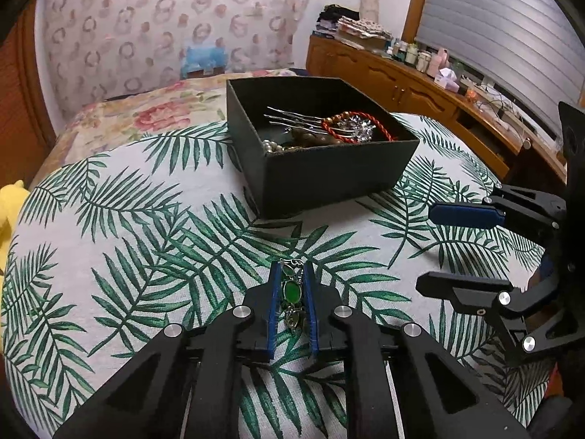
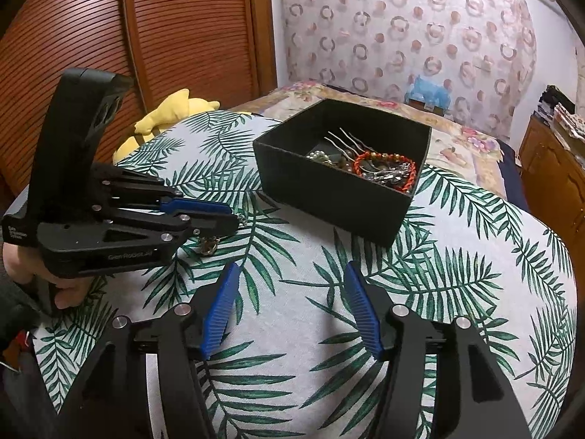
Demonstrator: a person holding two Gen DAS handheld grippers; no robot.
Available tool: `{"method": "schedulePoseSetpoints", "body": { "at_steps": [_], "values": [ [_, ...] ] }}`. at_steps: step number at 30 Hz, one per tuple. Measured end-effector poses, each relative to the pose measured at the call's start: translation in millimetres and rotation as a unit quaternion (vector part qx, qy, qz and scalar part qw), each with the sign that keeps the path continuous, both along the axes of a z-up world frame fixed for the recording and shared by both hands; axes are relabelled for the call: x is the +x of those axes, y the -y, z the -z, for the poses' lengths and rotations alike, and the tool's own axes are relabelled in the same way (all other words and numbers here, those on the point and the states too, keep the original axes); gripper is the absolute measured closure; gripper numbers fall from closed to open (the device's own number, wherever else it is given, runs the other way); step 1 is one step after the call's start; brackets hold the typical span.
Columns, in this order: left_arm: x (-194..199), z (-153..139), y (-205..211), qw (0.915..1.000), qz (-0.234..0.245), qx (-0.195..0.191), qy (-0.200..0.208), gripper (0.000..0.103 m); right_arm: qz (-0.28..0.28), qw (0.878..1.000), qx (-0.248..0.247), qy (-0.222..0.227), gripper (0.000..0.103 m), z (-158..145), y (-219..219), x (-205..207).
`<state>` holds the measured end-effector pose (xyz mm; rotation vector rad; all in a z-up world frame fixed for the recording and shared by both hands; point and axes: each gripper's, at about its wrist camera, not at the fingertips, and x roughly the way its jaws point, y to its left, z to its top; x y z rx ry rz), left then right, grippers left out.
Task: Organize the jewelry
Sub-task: 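Grasp the green jade pendant with the left gripper while the right grasps the silver flower charm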
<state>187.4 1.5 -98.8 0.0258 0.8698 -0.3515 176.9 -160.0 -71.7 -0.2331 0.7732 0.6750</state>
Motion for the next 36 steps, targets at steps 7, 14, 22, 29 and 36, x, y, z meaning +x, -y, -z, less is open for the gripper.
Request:
{"method": "schedulePoseSetpoints", "body": {
  "at_steps": [7,14,22,29,36],
  "values": [
    [-4,-18,-16,0.9992,-0.018,-0.027,0.021,0.099,-0.010,1.000,-0.005,-0.004,0.041,1,-10,0],
    [-12,-29,-37,0.9979,-0.038,-0.034,0.039,0.099,-0.038,0.999,-0.012,-0.012,0.041,5,-33,3],
    [-25,-42,-53,0.9960,-0.054,-0.039,0.060,0.099,-0.074,0.997,-0.027,-0.022,0.043,10,-64,7],
    [-29,-45,-57,0.9953,-0.058,-0.036,0.068,0.099,-0.088,0.995,-0.051,-0.013,0.070,15,-81,6],
    [-27,-48,-57,0.9950,-0.058,-0.036,0.072,0.099,-0.098,0.994,-0.056,-0.006,0.087,16,-80,3]
  ]
}}
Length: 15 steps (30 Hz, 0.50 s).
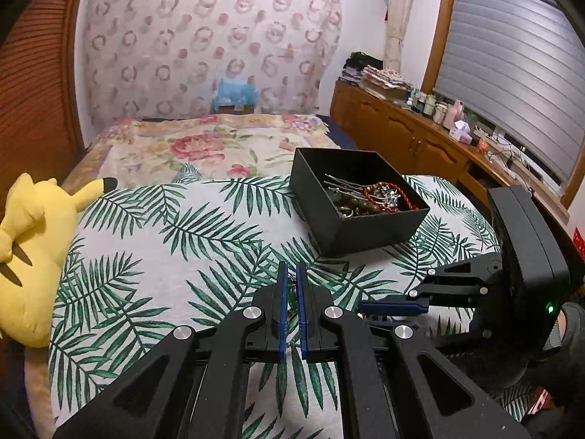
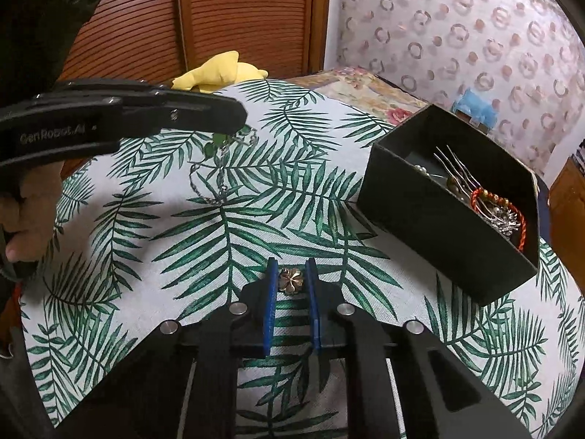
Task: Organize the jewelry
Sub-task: 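Grasp the green jade pendant with the left gripper while the right grasps the silver flower charm, then lower the pendant and flower charm into the black box and open both grippers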
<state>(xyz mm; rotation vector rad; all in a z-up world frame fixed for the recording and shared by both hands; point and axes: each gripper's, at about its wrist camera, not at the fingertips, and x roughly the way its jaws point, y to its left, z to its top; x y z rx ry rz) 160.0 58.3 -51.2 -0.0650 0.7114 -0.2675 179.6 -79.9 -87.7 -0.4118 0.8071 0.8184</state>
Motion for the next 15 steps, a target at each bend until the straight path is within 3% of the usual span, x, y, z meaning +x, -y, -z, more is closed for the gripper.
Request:
{"method": "schedulePoseSetpoints", "body": {
  "at_steps": [5,15],
  "values": [
    [4,-8,4,1.0000,0.004,0.003,0.008,0.099,0.008,1.000,0.013,0.005,0.087,-11,13,1],
    [24,-33,20,0.9991,0.016,0.018,0.034,0.099,0.044,0.996,0.042,0.060,0.086,-65,56,26]
  ]
}}
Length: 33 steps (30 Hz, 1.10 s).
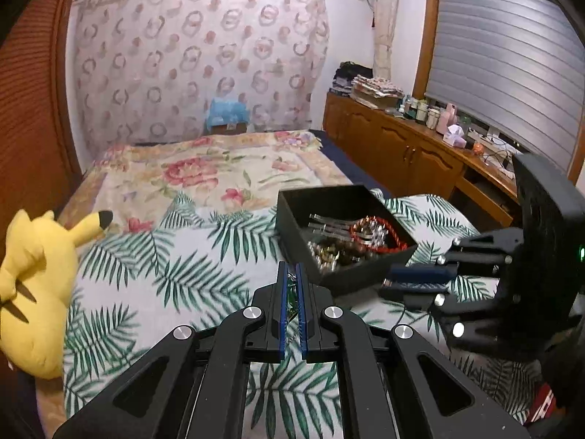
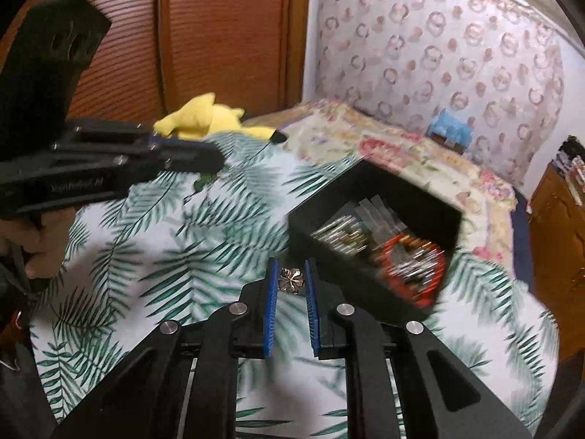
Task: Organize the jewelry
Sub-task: 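Lower the pendant and flower charm into the black box and open both grippers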
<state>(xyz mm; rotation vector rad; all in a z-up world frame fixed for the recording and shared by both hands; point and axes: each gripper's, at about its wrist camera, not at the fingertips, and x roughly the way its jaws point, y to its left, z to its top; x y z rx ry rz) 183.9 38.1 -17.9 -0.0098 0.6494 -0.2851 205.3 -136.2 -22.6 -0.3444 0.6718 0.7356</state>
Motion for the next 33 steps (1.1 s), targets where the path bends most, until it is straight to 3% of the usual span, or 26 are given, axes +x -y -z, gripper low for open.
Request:
{"method": "schedulePoseSetpoints", "body": {
  "at_steps": [7,16,19,21,33],
  "values": [
    [14,-12,12,0.9999,0.010,0.007,0.010,0.099,0.037,0.999,0.003,0.017,0.086,-14,27,36],
    [34,-25,31,0.9994,0.026,0.010,0.023,0.099,0.053,0.998,0.014,0.005,0.086,-6,35,69],
    [45,-24,35,0.9993,0.030,0.011,0.020,0.099,0.058,0.998,0.017,0.001,0.083,-3,34,74],
    [52,-23,38,0.9992,0.033,0.013,0.017,0.099,0.063,0.998,0.023,0.000,0.070,-2,37,76],
    [95,-7,54,0.9988,0.038,0.030,-0.006,0.099,0.094,0.995,0.031,0.002,0.070,-3,62,66]
  ]
}}
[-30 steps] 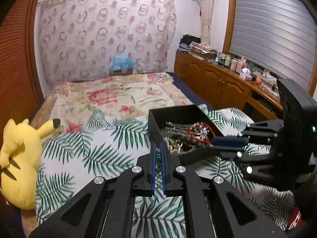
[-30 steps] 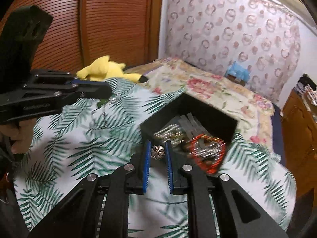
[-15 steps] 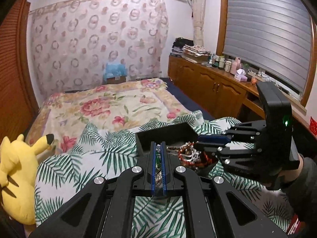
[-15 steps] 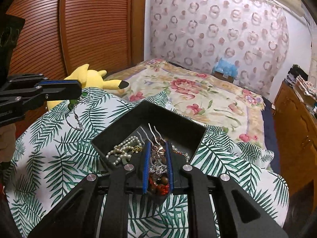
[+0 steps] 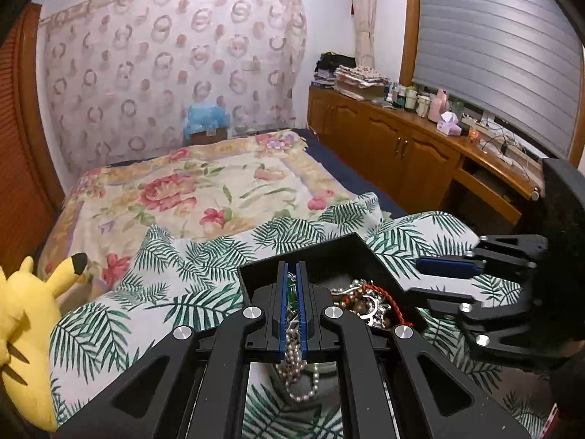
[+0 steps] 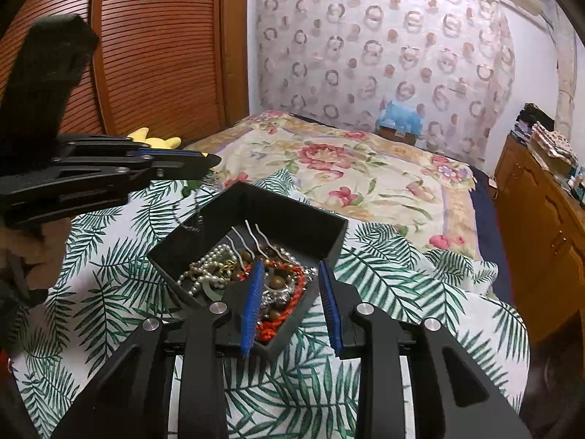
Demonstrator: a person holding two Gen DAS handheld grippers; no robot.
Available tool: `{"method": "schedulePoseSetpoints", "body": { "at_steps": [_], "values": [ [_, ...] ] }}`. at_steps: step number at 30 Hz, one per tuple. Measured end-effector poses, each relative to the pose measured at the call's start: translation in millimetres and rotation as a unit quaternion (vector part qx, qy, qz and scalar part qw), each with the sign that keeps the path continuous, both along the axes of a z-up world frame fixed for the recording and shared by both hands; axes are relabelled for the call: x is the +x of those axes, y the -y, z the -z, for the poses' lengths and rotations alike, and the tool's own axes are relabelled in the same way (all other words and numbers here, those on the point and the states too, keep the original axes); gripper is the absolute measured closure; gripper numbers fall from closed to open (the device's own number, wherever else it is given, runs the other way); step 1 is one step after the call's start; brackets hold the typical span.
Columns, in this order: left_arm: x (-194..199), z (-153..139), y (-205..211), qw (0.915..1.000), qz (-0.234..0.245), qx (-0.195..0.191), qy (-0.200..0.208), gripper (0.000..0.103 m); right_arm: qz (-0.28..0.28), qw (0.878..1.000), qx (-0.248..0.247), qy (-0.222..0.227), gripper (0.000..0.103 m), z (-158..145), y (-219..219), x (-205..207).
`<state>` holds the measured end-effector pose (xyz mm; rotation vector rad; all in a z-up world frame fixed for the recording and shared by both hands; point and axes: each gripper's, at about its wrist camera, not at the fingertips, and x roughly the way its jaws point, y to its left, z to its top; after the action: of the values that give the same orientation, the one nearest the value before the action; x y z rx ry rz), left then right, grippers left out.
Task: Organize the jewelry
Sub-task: 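Lower the pendant and flower charm into the black box and open both grippers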
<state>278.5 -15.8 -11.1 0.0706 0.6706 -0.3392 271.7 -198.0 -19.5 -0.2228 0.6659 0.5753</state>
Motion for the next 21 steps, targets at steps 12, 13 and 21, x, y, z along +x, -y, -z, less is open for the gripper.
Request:
{"method": "schedulePoseSetpoints", "body": {
  "at_steps": [12,13,21],
  "values": [
    [11,9,2,0.9997,-0.011,0.006,-0.023,0.099,0.012,1.000,0.012,-0.008,0.070,5,6,-15],
    [9,9,2,0.9996,-0.012,0.006,-0.023,0.099,0.013,1.000,0.013,-0.008,0.070,5,6,-17],
    [-21,6,-1,0.9995,-0.023,0.010,-0.017,0.067,0.028,0.999,0.022,-0.005,0.070,7,12,-36]
  ]
}}
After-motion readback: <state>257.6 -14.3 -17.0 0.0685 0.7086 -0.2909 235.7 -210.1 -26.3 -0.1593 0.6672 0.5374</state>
